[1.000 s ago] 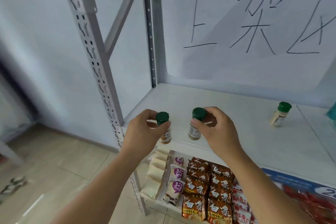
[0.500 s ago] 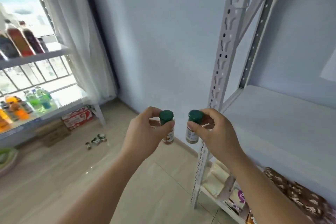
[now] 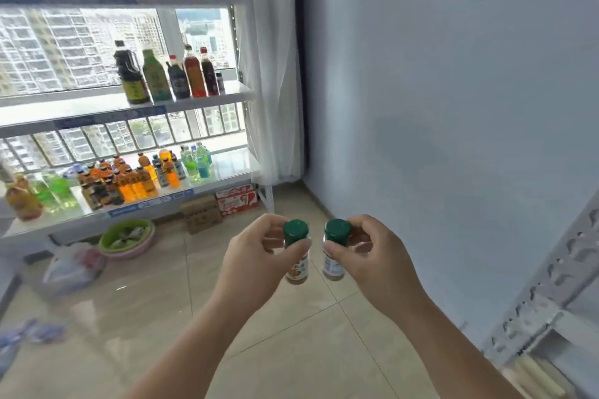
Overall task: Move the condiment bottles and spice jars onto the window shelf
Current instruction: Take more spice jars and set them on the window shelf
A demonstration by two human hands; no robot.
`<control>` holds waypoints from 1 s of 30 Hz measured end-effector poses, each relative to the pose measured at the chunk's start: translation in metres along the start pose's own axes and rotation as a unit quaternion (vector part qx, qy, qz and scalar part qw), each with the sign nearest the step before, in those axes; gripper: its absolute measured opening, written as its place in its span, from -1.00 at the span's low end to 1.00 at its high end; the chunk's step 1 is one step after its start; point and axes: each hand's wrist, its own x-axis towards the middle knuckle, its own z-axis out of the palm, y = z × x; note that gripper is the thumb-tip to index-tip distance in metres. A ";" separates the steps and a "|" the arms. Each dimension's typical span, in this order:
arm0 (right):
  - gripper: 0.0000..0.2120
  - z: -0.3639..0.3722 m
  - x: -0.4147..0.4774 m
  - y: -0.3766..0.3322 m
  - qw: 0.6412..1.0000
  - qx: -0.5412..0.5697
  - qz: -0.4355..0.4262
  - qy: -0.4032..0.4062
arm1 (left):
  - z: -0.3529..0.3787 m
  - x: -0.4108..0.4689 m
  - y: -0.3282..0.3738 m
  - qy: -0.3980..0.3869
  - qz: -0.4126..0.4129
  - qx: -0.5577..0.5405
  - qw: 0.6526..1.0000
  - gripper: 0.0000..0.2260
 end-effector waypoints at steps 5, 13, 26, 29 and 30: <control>-0.79 0.033 0.064 0.004 0.998 0.011 -0.046 -0.036 | -0.014 0.052 -0.017 0.044 -0.012 0.028 0.999 -0.78; -0.76 0.064 0.188 0.013 0.993 0.030 -0.087 -0.079 | -0.021 0.161 -0.030 0.092 -0.029 0.055 0.994 -0.78; -0.76 0.096 0.326 0.043 0.985 0.019 -0.090 -0.148 | -0.008 0.288 -0.066 0.150 -0.083 0.049 0.984 -0.75; -0.77 0.108 0.352 0.047 0.984 0.016 -0.088 -0.155 | -0.009 0.314 -0.076 0.150 -0.087 0.046 0.984 -0.74; -0.77 0.113 0.360 0.048 0.984 0.015 -0.086 -0.158 | -0.010 0.324 -0.080 0.148 -0.087 0.044 0.984 -0.73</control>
